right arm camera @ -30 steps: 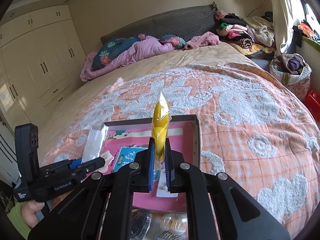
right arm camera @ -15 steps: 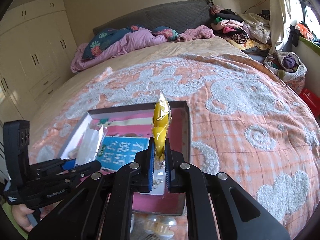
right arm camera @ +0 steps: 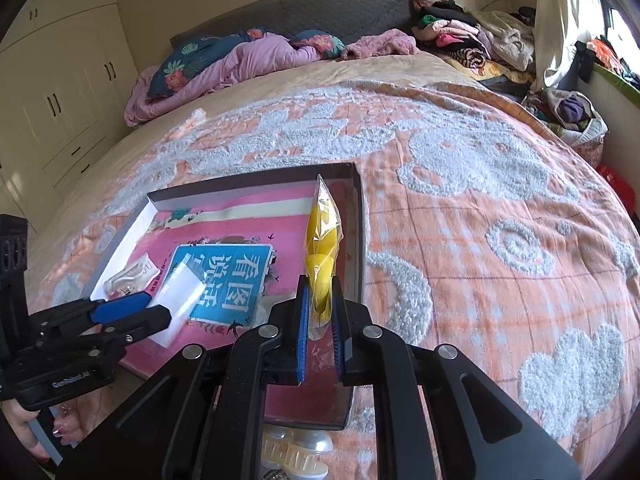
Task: Organize jewelry
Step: 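Lower the clear bag into the box with left tool while right tool drops the yellow ties there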
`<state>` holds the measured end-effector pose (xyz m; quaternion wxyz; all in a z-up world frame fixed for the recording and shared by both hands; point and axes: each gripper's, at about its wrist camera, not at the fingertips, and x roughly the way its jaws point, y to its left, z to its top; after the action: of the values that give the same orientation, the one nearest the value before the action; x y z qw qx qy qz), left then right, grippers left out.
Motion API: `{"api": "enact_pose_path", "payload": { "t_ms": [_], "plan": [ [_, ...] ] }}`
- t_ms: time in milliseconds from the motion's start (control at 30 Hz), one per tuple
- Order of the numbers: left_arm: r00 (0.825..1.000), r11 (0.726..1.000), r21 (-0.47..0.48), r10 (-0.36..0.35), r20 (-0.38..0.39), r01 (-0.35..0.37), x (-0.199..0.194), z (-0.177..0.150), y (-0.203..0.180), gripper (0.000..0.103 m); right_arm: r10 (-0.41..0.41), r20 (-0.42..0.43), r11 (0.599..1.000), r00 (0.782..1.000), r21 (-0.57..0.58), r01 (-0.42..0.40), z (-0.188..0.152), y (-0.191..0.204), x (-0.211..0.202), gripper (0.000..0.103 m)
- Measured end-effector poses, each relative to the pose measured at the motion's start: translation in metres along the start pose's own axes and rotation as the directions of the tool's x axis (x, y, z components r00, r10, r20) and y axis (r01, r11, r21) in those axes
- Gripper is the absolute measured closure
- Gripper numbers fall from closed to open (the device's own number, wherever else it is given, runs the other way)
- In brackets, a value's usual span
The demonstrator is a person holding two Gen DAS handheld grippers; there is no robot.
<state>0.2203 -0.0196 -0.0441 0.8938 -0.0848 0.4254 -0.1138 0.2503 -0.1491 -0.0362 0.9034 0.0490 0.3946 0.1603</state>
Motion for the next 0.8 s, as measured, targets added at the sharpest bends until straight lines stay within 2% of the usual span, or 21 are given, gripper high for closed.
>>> {"api": "enact_pose_path", "payload": {
  "t_ms": [67, 133, 200, 333, 400, 467, 633, 733, 800],
  "plan": [
    [1.0, 1.0, -0.002, 0.004, 0.008, -0.004, -0.003, 0.001, 0.001, 0.066, 0.001, -0.004, 1.0, 1.0, -0.001, -0.001, -0.001, 0.001, 0.0, 0.092],
    [1.0, 1.0, -0.001, 0.006, 0.014, -0.006, -0.006, 0.001, 0.001, 0.066, 0.008, -0.001, 1.0, 1.0, 0.009, -0.008, -0.002, 0.0, -0.002, 0.085],
    [1.0, 1.0, -0.001, 0.004, 0.021, -0.004, -0.009, 0.002, 0.001, 0.065, 0.011, 0.004, 1.0, 1.0, 0.007, -0.011, -0.001, 0.002, -0.004, 0.082],
    [0.999, 1.0, 0.005, 0.01, 0.037, -0.01, -0.015, 0.003, 0.0, 0.059, 0.021, 0.026, 1.0, 0.999, 0.018, -0.021, -0.001, 0.002, -0.012, 0.065],
    [0.999, 1.0, 0.006, 0.012, 0.042, -0.012, -0.018, 0.003, 0.0, 0.059, 0.024, 0.037, 1.0, 0.999, 0.018, -0.025, -0.001, 0.002, -0.017, 0.062],
    [0.999, 1.0, 0.005, 0.018, 0.051, -0.018, -0.021, 0.003, 0.0, 0.054, 0.027, 0.05, 0.999, 0.998, 0.023, -0.028, 0.0, 0.002, -0.021, 0.057],
    [0.997, 1.0, -0.001, 0.027, 0.075, -0.027, -0.032, 0.004, 0.001, 0.037, 0.032, 0.095, 0.999, 0.995, 0.04, -0.036, 0.002, 0.002, -0.038, 0.034],
    [0.995, 0.999, -0.004, 0.034, 0.09, -0.034, -0.039, 0.004, 0.001, 0.031, 0.028, 0.117, 0.998, 0.993, 0.047, -0.034, 0.004, 0.002, -0.046, 0.025],
    [0.994, 0.999, -0.012, 0.036, 0.099, -0.035, -0.044, 0.004, 0.002, 0.024, 0.03, 0.126, 0.998, 0.992, 0.051, -0.036, 0.004, 0.001, -0.051, 0.024]
  ]
}}
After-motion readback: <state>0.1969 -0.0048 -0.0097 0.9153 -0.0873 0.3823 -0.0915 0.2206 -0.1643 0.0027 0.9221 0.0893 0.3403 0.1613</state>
